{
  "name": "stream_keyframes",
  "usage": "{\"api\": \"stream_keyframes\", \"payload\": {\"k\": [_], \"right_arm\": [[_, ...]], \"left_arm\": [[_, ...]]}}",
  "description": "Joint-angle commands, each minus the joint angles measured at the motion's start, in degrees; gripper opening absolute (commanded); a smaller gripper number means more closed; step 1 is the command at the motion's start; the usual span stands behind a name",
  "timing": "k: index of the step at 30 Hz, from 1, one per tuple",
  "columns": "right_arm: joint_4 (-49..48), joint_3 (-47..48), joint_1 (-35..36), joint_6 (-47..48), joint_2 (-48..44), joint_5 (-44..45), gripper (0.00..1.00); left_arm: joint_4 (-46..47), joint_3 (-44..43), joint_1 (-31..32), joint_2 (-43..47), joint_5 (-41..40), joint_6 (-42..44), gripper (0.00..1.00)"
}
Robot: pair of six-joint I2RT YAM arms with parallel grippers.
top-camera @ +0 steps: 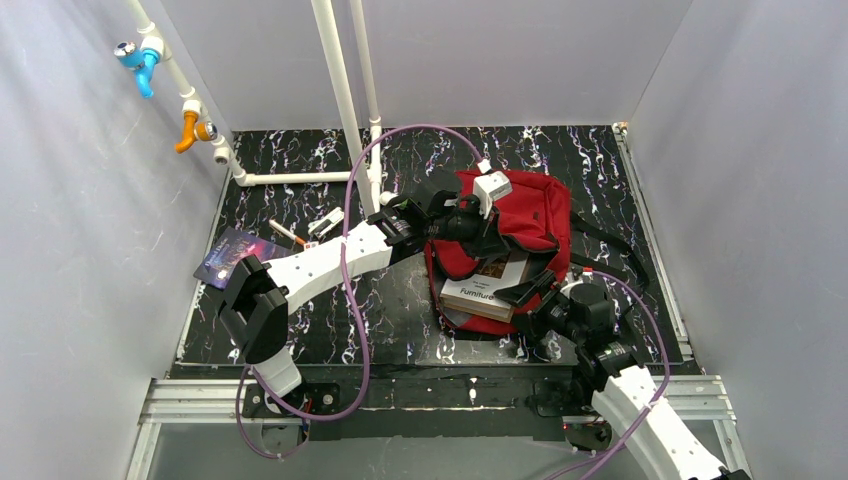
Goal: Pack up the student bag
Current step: Place the book in the student bag.
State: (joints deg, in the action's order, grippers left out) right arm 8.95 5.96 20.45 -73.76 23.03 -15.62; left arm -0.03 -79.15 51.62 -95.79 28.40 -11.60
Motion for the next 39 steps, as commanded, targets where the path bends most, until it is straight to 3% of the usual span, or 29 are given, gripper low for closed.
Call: {"api": "stream_keyframes", "payload": {"k": [1,4,10,13,17,19,22,28,34,39], "right_arm": [[-3.1,1.8,1.9,-1.5,-0.1,-0.4,0.9],[-5.4,0.6,2.6,-2.5,-0.5,-0.5,0.78],[-14.2,-0.8,2.6,-5.5,2.4,-1.2,0.33],[-18.1,0.2,2.6,-6.0,6.1,-2.6,0.21],[-23.7,1.8,2.6,-6.2,10.1,-7.3,0.17],[-18.7,5.4,2.6,-3.4,9.6,-8.9,0.15],[-11.4,7.1,2.6,-2.6,8.0,-13.2,0.05],[-3.6,2.1,2.6,-10.2,-4.9,-17.7,0.05],[13.0,0.9,2.6,-6.3,-14.4,-18.9,0.05],[13.9,-1.6,2.6,-9.5,-19.9,-15.6,0.05]], "left_arm": [[1.4,-1.5,0.3,1.9,2.0,-0.3,0.0],[1.4,-1.6,0.3,2.4,2.2,0.3,0.0],[2.8,-1.4,0.3,5.6,2.4,3.8,0.0],[3.3,-2.0,0.3,7.7,0.7,6.9,0.0],[3.0,-4.1,0.4,7.8,-2.1,10.2,0.0],[2.6,-4.6,0.4,6.5,-3.5,10.9,0.0],[2.9,-4.6,0.3,6.0,-5.9,11.3,0.0],[3.2,-6.9,0.3,2.7,-7.7,13.1,0.0],[2.3,-10.3,0.4,2.4,-9.8,16.5,0.0],[1.7,-9.9,0.3,5.6,-8.7,17.0,0.0]]}}
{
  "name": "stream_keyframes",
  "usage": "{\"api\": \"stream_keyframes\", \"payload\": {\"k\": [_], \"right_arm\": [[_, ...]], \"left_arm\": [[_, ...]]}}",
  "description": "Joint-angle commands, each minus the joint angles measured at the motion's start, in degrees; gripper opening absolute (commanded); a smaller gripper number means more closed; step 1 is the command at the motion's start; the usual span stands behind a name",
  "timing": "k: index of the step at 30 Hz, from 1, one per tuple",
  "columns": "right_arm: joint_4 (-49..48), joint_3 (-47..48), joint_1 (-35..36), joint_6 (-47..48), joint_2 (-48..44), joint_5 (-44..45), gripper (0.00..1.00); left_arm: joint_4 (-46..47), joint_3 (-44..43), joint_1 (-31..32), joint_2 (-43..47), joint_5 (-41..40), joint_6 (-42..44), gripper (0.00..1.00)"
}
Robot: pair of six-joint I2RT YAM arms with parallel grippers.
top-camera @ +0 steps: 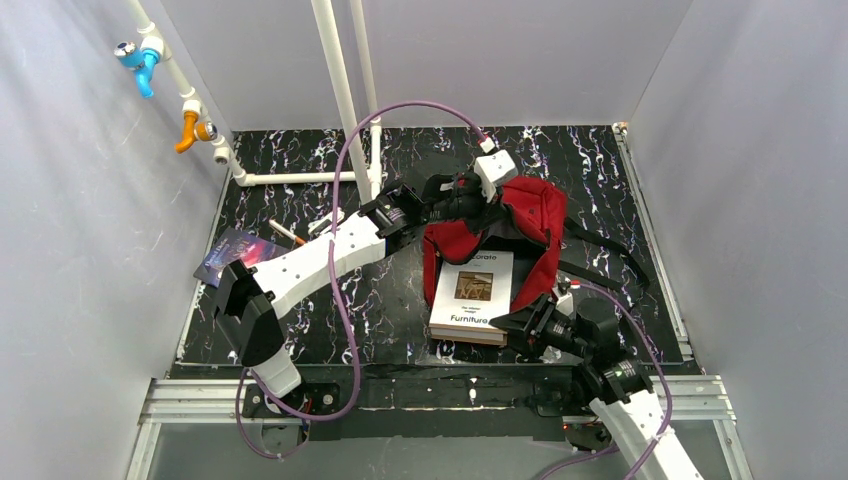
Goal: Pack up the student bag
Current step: Place the book in the student bag.
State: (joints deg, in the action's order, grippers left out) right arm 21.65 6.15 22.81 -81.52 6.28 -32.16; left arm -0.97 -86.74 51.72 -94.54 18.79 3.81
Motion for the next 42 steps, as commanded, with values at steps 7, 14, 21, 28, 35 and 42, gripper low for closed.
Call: {"api": "stream_keyframes", "payload": {"k": [7,14,21,28,35,42], "right_arm": [[-13.2,-2.1,0.2,-3.2,5.2,5.0,0.05],[-27.3,3.7,0.2,2.9,23.1,6.7,0.04],[-22.0,14.8,-0.5,14.4,28.3,15.6,0.04],[-37.7,9.1,-1.4,10.4,32.5,15.6,0.04],[-25.0,8.9,-1.5,3.0,22.0,12.7,0.01],[7.1,13.6,-1.5,10.5,16.3,3.5,0.01]], "left_arm": [[3.0,-1.1,0.6,7.8,6.3,-1.0,0.0],[2.9,0.4,2.0,9.4,7.7,-0.8,0.0],[2.4,1.4,2.0,9.3,6.4,-0.3,0.0],[2.1,2.2,2.0,8.8,6.0,-0.4,0.0],[1.6,0.5,2.0,7.0,-3.3,-1.7,0.0],[3.4,-1.1,2.0,3.2,-9.6,-1.5,0.0]]}}
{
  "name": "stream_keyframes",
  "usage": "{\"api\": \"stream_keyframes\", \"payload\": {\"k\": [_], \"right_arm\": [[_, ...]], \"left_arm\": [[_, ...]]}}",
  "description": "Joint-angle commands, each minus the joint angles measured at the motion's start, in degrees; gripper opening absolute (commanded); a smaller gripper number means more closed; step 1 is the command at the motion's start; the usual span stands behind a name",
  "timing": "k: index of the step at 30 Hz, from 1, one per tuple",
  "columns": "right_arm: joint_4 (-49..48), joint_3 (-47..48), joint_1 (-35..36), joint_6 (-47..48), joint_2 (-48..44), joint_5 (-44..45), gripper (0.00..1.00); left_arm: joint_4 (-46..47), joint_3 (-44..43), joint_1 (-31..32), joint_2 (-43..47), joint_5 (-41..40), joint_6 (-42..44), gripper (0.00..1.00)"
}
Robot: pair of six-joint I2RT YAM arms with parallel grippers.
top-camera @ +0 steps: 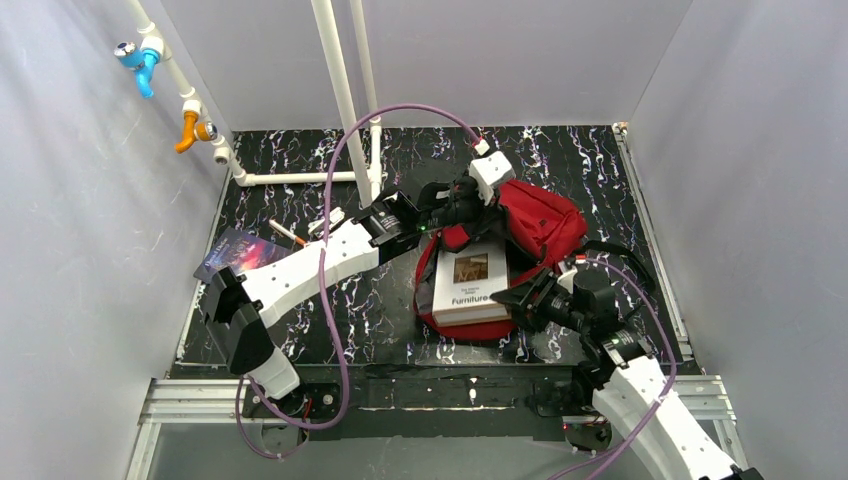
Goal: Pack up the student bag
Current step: Place the book in the student bag.
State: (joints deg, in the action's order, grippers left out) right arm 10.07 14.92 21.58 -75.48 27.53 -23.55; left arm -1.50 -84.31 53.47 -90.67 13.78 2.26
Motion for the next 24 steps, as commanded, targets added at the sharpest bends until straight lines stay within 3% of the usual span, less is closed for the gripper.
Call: {"api": "stream_keyframes", "payload": {"k": [1,6,9,14,19,24], "right_arm": [[20.1,5.0,-0.2,4.1,-7.1,-5.3,0.01],[17.3,1.3,-0.2,-4.7,-16.2,-7.9,0.01],[8.9,-1.4,-0.2,-11.8,-18.9,-6.9,0.01],[-1.1,-3.5,-0.2,-17.5,-18.5,0.9,0.01],[-11.5,-4.4,-0.2,-18.4,-13.5,5.8,0.01],[-12.6,-2.8,-0.2,-14.5,-11.7,12.5,0.01]], "left_arm": [[4.0,-3.8,0.3,-1.1,-4.6,0.1,0.0],[4.0,-3.9,0.2,-1.6,-4.5,-1.0,0.0],[3.9,-3.1,0.3,-0.7,-4.9,-1.8,0.0],[3.5,-2.2,0.8,2.2,-4.7,-5.0,0.0],[3.3,-1.6,1.8,5.1,-4.4,-5.5,0.0],[3.3,0.3,1.9,6.7,-5.1,-5.8,0.0]]}}
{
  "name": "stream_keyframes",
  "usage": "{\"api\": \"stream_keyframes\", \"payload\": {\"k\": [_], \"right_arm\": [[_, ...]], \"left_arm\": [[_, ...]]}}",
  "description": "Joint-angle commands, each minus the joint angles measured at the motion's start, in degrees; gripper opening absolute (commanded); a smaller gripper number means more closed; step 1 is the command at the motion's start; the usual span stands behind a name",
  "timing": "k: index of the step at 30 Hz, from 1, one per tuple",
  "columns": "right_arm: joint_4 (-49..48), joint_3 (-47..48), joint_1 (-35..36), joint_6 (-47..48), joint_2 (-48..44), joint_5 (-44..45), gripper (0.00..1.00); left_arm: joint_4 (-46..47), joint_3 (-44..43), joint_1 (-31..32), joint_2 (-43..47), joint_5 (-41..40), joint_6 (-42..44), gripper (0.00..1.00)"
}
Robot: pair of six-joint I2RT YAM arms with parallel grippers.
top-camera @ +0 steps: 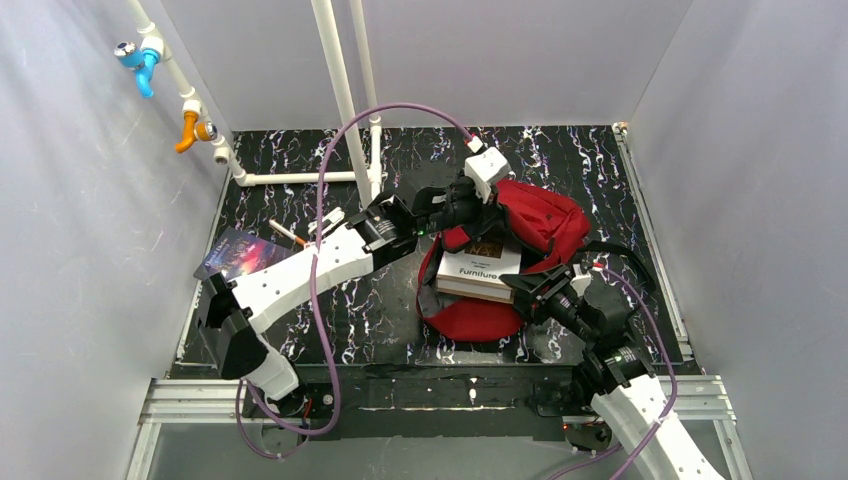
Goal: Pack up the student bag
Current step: Place the book in the student bag.
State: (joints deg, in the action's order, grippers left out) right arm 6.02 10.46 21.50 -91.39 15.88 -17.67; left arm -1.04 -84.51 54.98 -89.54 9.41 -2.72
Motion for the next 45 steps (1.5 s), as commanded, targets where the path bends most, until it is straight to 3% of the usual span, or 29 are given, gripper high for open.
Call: {"api": "stream_keyframes", "payload": {"k": [1,9,15,17,18,20,23,27,29,33,43,45], "right_arm": [[-9.1,1.4,-0.1,1.3,-0.4,7.8,0.01],[-4.7,2.5,-0.1,6.3,-1.3,16.8,0.03],[-25.3,3.9,-1.0,20.1,19.5,22.2,0.05],[-30.4,2.5,-2.1,21.0,23.8,22.5,0.09],[-34.7,1.7,-2.7,22.3,27.2,22.2,0.17],[-35.5,4.9,-4.8,27.4,34.8,14.9,0.22],[-38.0,2.8,-5.9,28.9,39.8,8.7,0.36],[-46.5,2.0,-6.2,28.0,42.9,0.9,0.41],[-46.3,4.2,-6.2,28.9,44.3,-3.3,0.36],[-41.5,7.8,-6.3,32.0,46.7,-8.0,0.37],[-44.7,6.3,-9.3,36.9,49.1,7.4,0.42],[-46.8,7.0,-10.1,37.2,51.1,7.3,0.5]], "left_arm": [[2.8,0.7,0.4,5.6,-0.8,-0.8,0.0],[2.9,0.9,0.4,5.3,-0.2,-1.3,0.0],[2.5,1.4,0.5,4.9,2.2,-2.4,0.0],[2.8,1.5,0.5,4.3,3.2,-3.1,0.0],[2.9,1.6,0.5,3.8,3.6,-3.3,0.0],[3.3,2.1,0.5,2.5,3.7,-2.8,0.0],[3.2,1.9,0.5,0.7,2.8,-1.5,0.0],[3.3,1.9,0.5,-0.2,2.3,-0.8,0.0],[3.3,1.5,0.5,-0.9,2.2,-0.6,0.0],[3.0,0.4,0.5,-2.0,2.7,-0.2,0.0],[3.2,0.9,0.5,-2.2,3.1,-1.8,0.0],[3.2,1.3,0.5,-2.0,2.8,-1.8,0.0]]}}
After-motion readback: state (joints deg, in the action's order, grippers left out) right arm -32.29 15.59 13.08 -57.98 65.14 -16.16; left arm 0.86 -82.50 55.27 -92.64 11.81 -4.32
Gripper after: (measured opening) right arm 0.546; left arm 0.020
